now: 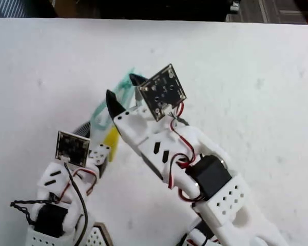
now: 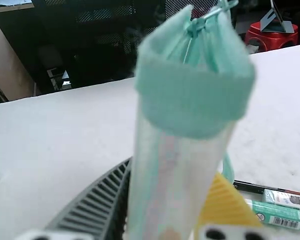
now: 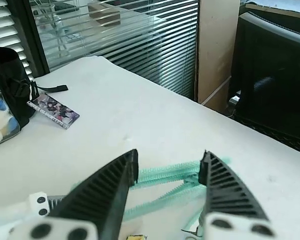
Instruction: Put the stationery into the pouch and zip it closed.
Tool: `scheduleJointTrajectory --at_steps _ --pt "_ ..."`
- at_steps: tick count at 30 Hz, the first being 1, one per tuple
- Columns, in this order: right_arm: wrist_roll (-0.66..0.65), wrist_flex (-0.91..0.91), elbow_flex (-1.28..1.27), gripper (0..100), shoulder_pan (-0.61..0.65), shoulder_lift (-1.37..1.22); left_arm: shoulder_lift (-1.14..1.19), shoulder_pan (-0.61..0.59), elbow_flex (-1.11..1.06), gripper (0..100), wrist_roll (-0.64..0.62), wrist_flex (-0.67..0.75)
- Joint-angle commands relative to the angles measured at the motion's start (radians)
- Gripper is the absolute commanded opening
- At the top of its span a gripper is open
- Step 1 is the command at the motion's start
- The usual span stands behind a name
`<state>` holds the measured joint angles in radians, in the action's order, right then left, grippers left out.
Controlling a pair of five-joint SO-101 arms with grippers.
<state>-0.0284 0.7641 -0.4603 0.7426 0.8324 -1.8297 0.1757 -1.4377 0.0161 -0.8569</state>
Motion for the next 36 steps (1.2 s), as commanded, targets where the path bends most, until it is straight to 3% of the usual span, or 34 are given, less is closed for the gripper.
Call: scheduleJointTrajectory --at_steps 1,11,19,27,33,36 --pt "0.0 0.004 0.012 19.1 -0.004 0.024 0.001 0.007 0.014 19 0.0 0.0" --pt "0.0 0.031 0.052 19.1 -0.018 0.025 0.001 0.007 0.014 19 0.0 0.0" --pt "0.0 0.199 0.222 19.0 -0.266 0.016 0.001 0.007 0.014 19 0.0 0.0" --pt "0.002 0.278 0.038 19.2 -0.516 0.016 0.001 0.007 0.014 19 0.0 0.0" --pt "0.009 0.262 -0.169 19.2 -0.562 0.016 0.001 0.007 0.014 18 0.003 0.0" --pt "0.002 0.166 -0.293 19.1 -0.564 0.016 0.001 0.007 0.014 18 0.003 0.0"
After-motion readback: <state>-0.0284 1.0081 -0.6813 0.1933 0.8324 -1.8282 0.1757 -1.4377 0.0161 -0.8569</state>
